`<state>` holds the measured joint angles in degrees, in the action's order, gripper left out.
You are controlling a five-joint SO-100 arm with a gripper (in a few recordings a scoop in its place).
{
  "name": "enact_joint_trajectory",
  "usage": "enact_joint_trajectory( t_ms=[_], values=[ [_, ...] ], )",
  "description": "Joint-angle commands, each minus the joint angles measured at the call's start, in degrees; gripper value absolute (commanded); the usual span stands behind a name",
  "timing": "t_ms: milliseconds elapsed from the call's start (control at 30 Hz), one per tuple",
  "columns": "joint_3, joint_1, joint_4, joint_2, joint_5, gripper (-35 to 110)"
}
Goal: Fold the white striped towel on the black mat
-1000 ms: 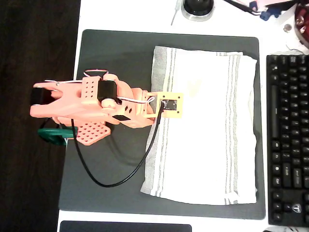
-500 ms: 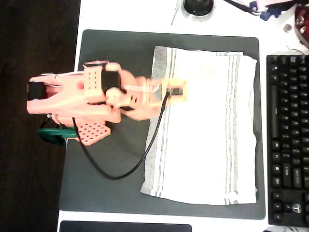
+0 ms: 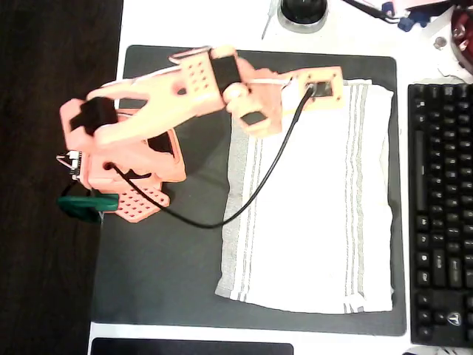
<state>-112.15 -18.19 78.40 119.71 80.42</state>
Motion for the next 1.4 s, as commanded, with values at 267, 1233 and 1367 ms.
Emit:
enact_joint_trajectory(
  t_ms=[267, 1233, 1367],
  values=[
    [23.2, -10.5, 0.7, -26.6, -8.8, 0],
    [46.7, -19.2, -4.8, -61.9, -18.7, 14],
    [47.5, -19.4, -5.7, -64.0, -19.1, 13]
  ],
)
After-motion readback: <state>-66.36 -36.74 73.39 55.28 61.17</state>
